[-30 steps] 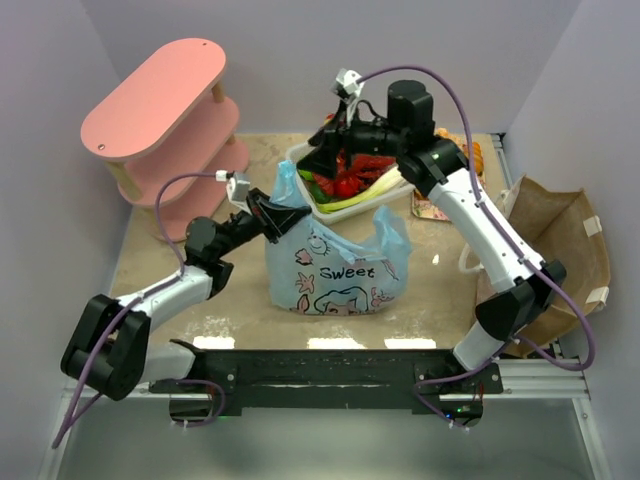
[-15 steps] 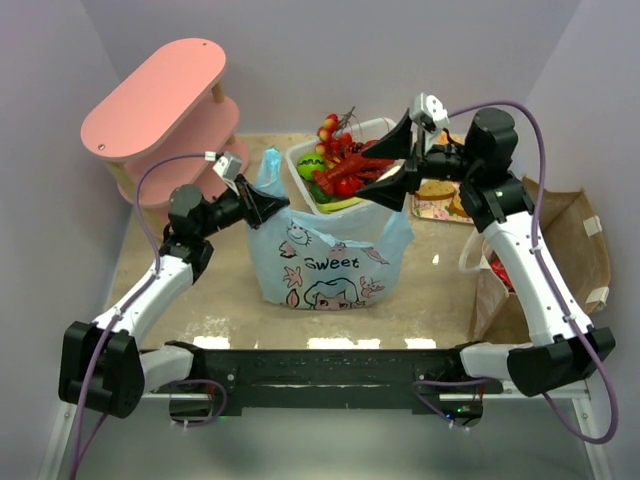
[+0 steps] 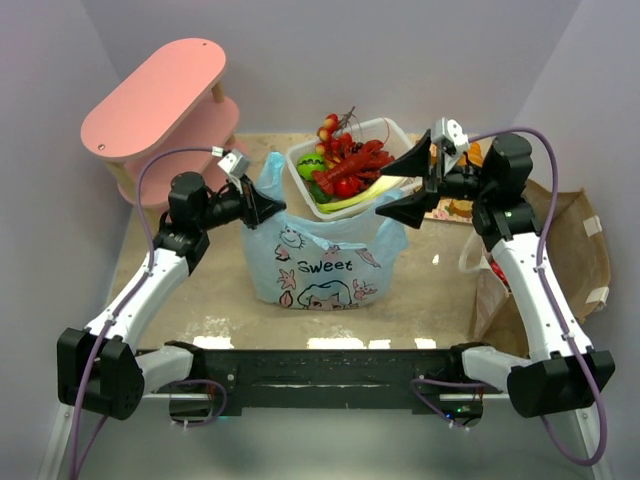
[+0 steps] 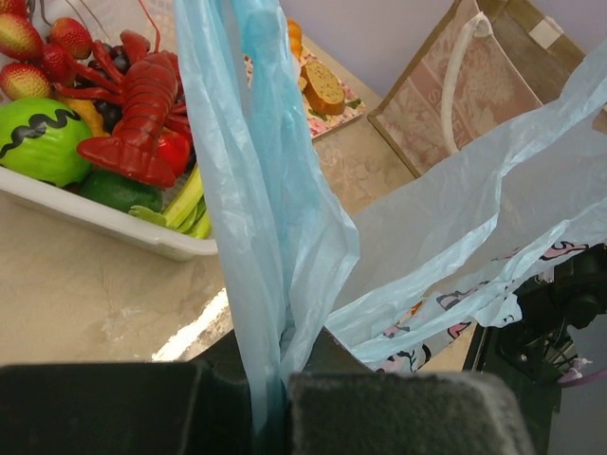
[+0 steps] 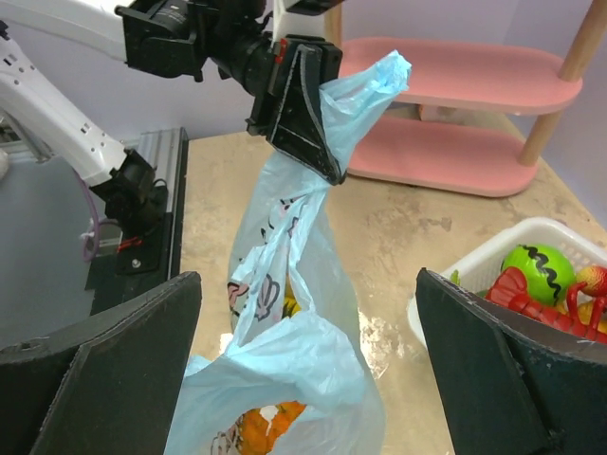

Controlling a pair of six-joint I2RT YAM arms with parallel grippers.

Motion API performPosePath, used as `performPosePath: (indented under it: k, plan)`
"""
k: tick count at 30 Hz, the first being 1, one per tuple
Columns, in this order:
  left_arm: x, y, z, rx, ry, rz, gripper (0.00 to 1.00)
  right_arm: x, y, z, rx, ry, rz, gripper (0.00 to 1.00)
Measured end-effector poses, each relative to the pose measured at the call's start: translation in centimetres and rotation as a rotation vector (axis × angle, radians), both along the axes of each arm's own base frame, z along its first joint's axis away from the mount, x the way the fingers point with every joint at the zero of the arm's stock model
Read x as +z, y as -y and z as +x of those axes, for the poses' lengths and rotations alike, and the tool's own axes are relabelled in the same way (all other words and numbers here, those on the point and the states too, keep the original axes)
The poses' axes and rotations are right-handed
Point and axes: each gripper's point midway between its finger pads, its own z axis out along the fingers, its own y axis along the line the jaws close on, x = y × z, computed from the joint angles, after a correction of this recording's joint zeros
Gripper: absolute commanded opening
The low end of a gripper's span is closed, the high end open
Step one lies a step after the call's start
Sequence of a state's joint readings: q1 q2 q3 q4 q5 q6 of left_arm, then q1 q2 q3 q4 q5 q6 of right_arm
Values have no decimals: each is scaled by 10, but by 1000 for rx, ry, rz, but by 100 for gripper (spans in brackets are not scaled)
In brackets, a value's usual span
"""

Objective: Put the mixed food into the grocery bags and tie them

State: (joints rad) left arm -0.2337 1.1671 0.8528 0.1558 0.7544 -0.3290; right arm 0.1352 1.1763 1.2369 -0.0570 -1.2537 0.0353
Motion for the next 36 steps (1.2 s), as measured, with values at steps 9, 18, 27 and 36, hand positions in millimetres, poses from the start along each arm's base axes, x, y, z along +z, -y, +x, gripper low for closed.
performPosePath:
  k: [9, 18, 27, 36]
  plan:
    - [-6, -5, 2, 10, -8, 28, 0, 12, 0, -16, 36, 55, 9, 99]
    - [-6, -8, 5, 18, -11, 36, 0, -5, -5, -21, 85, -15, 8, 99]
    - [-4, -17, 12, 43, -7, 25, 0, -17, -22, -32, 125, -54, -13, 94]
    - [-6, -24, 16, 57, -10, 25, 0, -17, -27, -3, -12, -123, -45, 11]
